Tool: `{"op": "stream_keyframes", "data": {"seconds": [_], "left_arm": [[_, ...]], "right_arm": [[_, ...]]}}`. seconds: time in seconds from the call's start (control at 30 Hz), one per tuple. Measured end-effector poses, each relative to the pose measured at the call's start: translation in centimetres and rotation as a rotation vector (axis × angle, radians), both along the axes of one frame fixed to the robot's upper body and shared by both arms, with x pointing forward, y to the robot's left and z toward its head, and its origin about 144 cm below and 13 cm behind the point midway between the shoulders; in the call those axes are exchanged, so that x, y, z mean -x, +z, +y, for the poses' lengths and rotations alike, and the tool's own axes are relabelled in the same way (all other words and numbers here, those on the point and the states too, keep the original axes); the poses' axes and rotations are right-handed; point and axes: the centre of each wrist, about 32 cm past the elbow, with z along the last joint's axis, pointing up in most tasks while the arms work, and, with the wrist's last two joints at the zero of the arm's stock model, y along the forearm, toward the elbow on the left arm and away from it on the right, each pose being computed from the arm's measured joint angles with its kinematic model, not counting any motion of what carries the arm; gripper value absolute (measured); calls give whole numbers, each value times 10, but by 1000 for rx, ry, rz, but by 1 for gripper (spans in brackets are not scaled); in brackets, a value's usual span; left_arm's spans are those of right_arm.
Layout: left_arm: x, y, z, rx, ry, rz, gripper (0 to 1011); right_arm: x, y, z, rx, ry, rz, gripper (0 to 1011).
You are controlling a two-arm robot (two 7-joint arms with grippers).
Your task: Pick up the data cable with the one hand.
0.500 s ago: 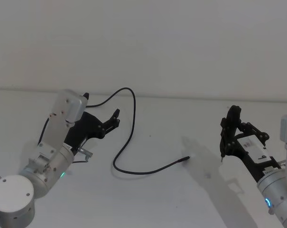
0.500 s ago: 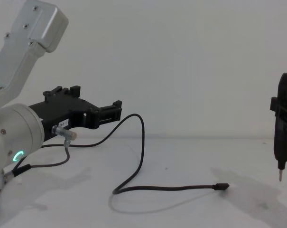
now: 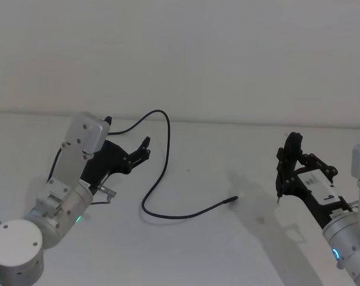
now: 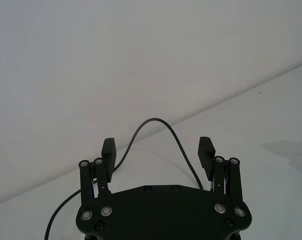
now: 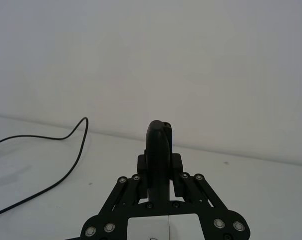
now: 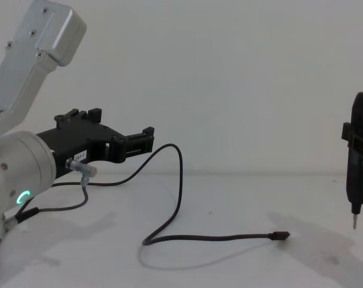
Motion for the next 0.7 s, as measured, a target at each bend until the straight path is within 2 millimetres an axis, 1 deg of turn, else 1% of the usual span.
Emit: {"op": "stream_keyframes", "data": {"seconds": [0.7], "left_arm": [[0, 0, 0, 0, 0, 0, 1001]], "right_arm": [[0, 0, 0, 0, 0, 0, 268]]}}
